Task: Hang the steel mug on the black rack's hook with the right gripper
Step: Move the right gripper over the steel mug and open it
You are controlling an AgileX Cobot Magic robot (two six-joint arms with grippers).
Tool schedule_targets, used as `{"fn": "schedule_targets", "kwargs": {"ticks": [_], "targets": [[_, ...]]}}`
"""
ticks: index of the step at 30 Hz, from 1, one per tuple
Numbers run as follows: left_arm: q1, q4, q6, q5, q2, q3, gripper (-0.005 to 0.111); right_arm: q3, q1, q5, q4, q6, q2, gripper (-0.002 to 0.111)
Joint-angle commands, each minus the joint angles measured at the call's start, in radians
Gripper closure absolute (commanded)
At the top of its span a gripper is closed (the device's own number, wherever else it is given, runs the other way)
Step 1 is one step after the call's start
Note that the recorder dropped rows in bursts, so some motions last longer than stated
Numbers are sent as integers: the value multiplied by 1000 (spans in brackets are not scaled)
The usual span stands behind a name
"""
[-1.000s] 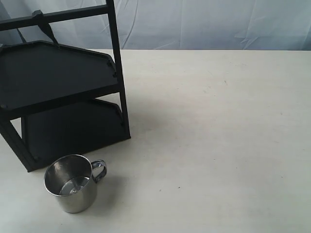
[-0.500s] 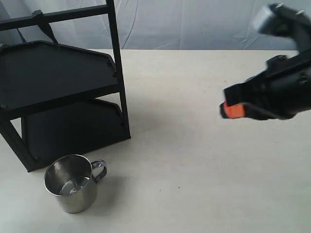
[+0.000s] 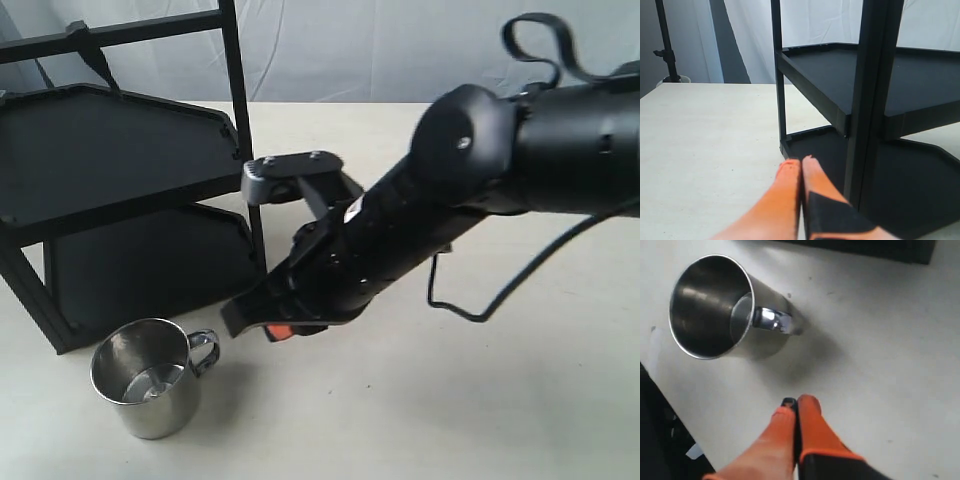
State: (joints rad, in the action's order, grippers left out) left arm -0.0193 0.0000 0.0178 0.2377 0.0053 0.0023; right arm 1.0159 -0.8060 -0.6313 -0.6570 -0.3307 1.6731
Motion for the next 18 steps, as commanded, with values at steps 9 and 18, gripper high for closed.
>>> {"fn": "schedule_targets", "kwargs": {"ticks": [9,18], "targets": [[1,5,-1,-7,-5,-2,105,160,-55,1,1,-11,200,109],[1,5,-1,-7,-5,-2,105,177,-75,-15,-7,-13,238,109]]}}
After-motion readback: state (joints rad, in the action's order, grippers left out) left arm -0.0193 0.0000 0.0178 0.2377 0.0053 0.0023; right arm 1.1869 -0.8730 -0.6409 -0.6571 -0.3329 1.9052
